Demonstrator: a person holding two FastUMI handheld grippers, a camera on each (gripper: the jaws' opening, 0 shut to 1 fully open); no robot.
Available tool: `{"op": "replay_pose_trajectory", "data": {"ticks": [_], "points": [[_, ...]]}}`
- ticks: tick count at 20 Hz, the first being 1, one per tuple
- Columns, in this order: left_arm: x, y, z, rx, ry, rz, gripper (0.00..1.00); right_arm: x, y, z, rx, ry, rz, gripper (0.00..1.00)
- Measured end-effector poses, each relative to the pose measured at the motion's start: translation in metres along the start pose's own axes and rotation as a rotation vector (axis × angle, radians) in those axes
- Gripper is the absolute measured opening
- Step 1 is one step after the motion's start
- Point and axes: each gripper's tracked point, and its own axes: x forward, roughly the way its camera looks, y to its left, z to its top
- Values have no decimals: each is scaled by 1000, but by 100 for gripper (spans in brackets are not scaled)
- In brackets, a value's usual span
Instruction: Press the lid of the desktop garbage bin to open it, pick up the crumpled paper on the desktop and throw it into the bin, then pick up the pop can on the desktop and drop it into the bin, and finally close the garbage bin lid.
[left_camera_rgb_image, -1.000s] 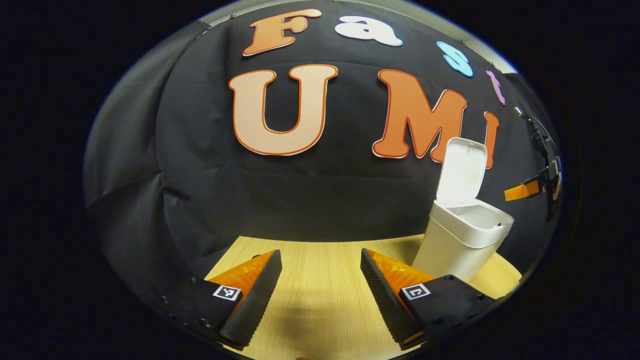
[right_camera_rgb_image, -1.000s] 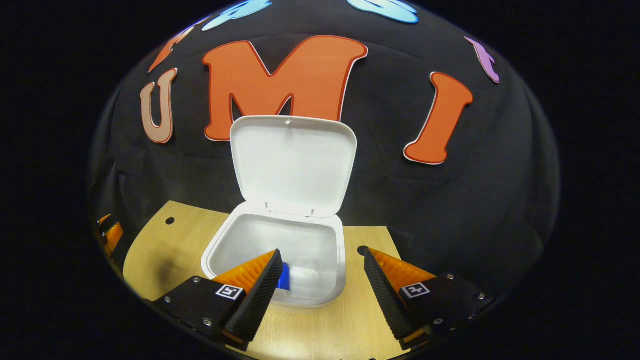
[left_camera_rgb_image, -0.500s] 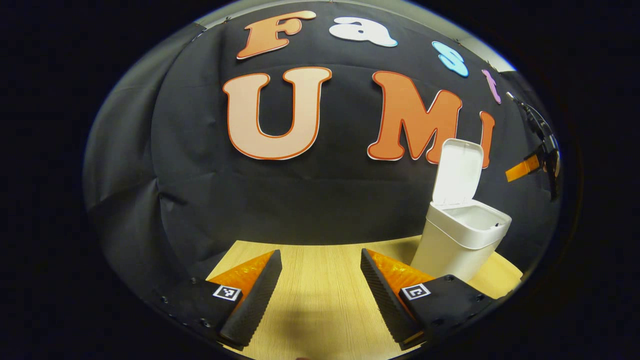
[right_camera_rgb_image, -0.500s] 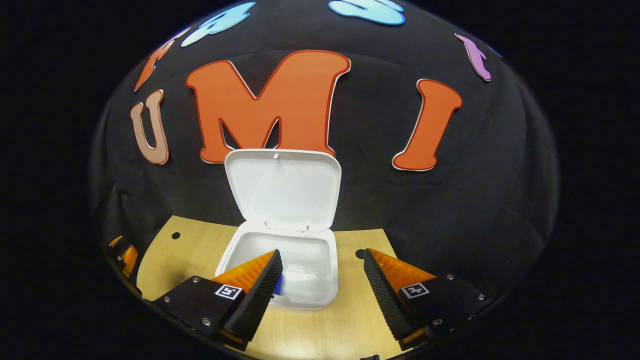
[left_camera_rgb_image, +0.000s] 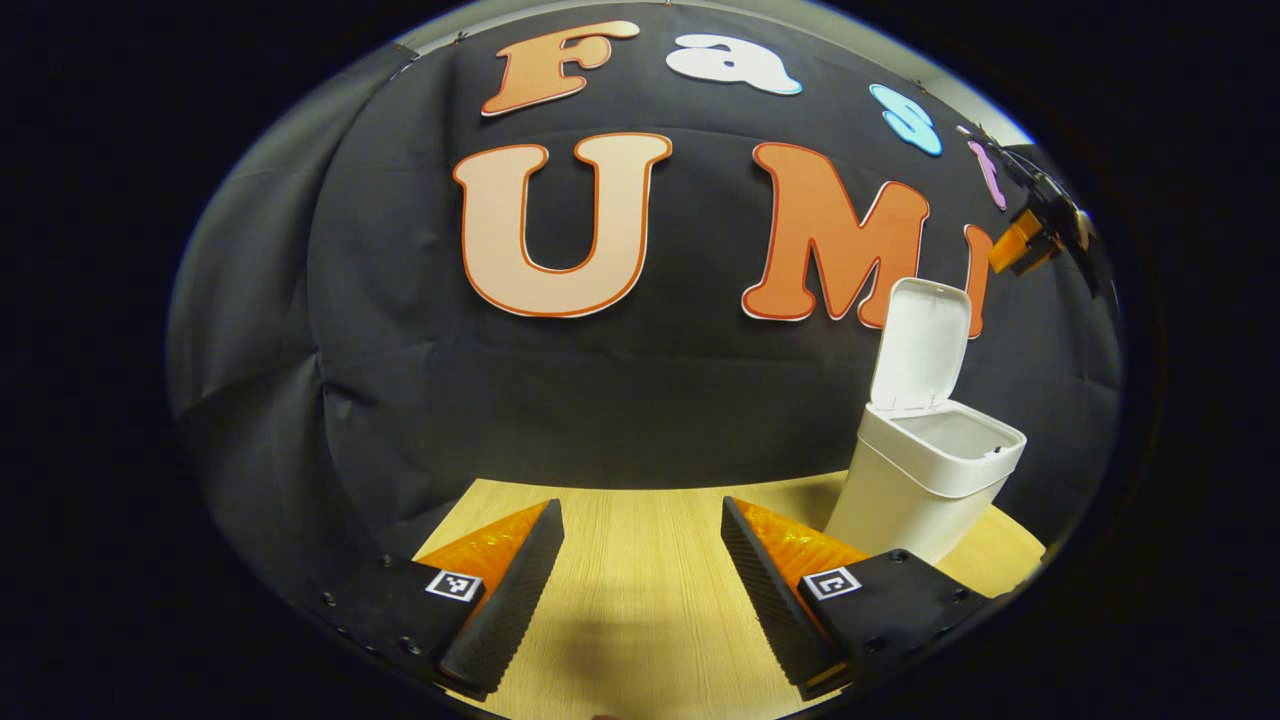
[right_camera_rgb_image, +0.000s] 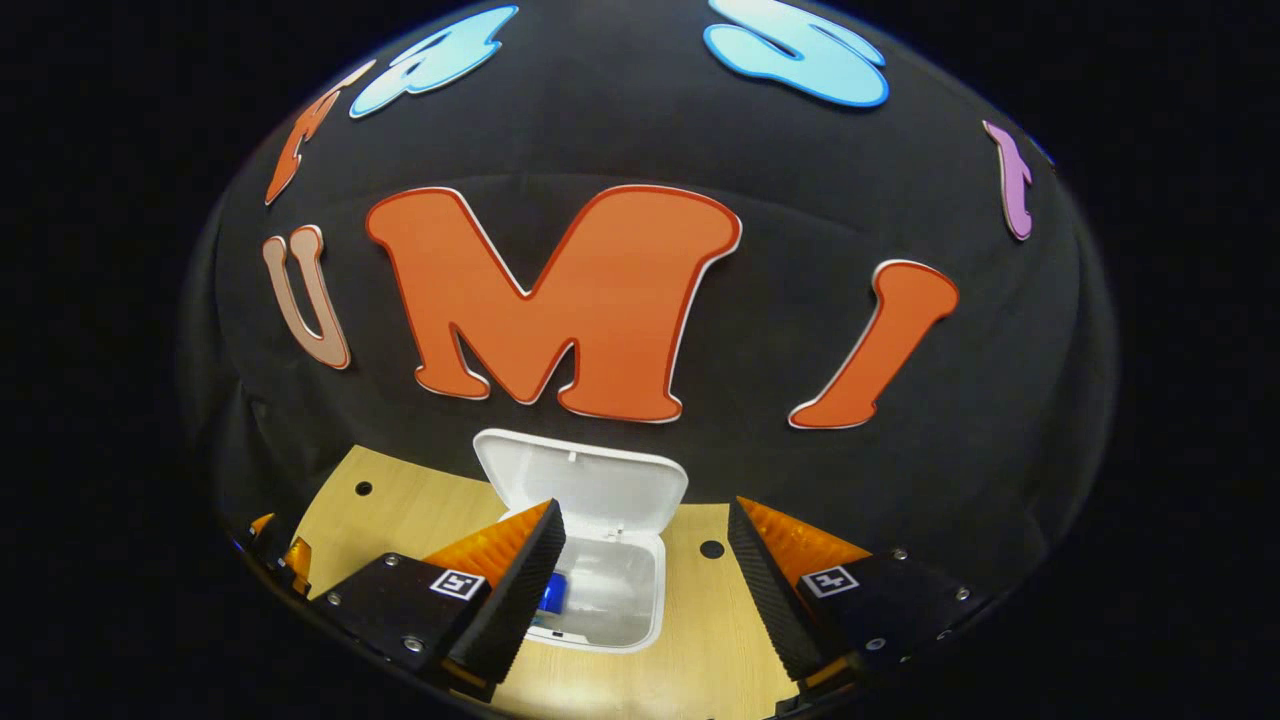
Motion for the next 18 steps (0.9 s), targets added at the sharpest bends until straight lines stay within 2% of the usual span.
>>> {"op": "replay_pose_trajectory", "data": {"ticks": [2, 10, 15, 18], "points": [[1, 3, 0, 1, 0, 9, 100, 13, 10, 13, 5, 17, 23, 99], [0, 18, 2, 16, -6, 39, 100, 78, 28, 38, 27, 84, 34, 99], [-1, 24, -2, 11, 6, 46, 100, 116, 24, 24, 34, 137, 0, 99], [-2, 28, -2, 13, 7, 49, 100, 116, 29, 9, 48, 174, 19, 100]]}}
